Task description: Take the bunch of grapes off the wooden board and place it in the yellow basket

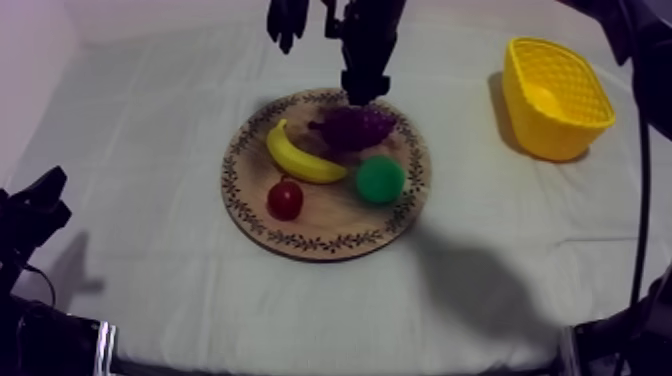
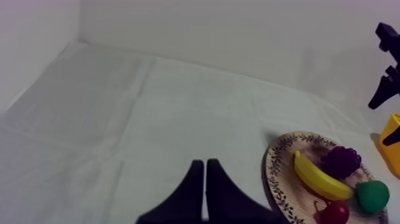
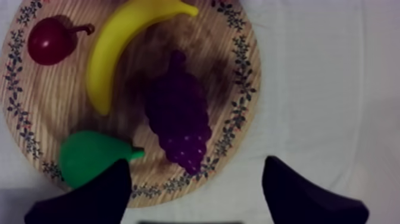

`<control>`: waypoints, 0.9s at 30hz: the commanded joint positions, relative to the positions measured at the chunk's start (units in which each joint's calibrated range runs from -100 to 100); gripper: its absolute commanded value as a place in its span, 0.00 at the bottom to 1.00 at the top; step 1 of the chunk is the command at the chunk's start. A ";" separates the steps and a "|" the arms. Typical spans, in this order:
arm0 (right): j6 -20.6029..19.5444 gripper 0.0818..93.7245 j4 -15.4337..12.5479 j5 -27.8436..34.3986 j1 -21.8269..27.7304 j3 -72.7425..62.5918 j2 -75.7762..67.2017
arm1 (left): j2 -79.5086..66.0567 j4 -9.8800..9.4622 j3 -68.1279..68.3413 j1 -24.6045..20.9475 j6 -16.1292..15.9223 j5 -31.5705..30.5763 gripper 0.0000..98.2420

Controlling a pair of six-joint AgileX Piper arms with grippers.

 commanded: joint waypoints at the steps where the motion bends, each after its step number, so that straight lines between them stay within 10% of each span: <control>1: 0.13 0.66 -0.10 -0.15 0.03 -0.04 1.28 | 0.00 -0.02 -0.02 0.00 0.00 -0.02 0.00; 27: 1.91 0.65 -0.45 -2.26 0.55 -8.57 18.04 | 0.00 -0.02 -0.02 0.00 0.00 -0.02 0.00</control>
